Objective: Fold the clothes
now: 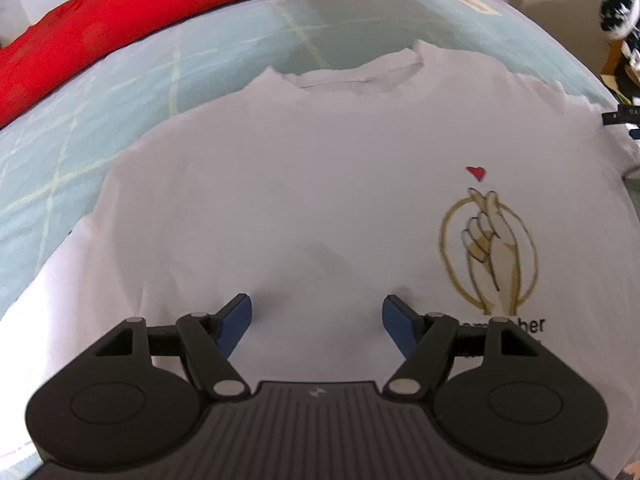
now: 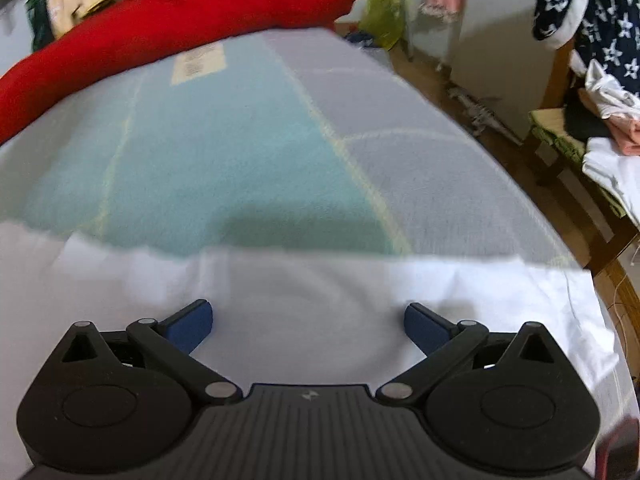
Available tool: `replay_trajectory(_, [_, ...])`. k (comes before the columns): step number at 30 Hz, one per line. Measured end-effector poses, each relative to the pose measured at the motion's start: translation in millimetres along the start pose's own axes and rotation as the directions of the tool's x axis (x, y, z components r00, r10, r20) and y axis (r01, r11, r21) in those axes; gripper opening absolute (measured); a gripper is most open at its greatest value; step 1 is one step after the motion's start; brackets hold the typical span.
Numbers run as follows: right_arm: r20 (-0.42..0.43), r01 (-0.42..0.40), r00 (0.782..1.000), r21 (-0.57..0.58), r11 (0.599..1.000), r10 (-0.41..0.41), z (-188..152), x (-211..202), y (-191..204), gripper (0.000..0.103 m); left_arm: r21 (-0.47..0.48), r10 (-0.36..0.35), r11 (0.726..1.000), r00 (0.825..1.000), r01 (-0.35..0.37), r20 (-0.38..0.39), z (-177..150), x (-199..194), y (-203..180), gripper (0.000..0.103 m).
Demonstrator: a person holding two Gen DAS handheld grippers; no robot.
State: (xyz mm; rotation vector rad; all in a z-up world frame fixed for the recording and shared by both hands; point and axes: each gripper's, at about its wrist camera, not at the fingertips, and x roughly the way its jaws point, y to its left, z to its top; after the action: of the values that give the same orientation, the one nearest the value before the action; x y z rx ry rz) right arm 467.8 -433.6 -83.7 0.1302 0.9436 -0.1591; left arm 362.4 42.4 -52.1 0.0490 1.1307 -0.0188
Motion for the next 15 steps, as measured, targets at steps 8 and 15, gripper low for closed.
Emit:
replay_trajectory(8, [-0.032, -0.056, 0.998, -0.001, 0.998, 0.056, 19.5, -33.5, 26.5, 0.103, -0.027, 0.021, 0.999, 1.000, -0.020, 0.008, -4.0, -4.9, 6.5, 0.073])
replay_trajectory(15, [-0.127, -0.155, 0.982, -0.089, 0.984, 0.143, -7.8, -27.7, 102.5, 0.103, -0.050, 0.013, 0.999, 1.000, -0.012, 0.013, -9.9, 0.6, 9.1, 0.073])
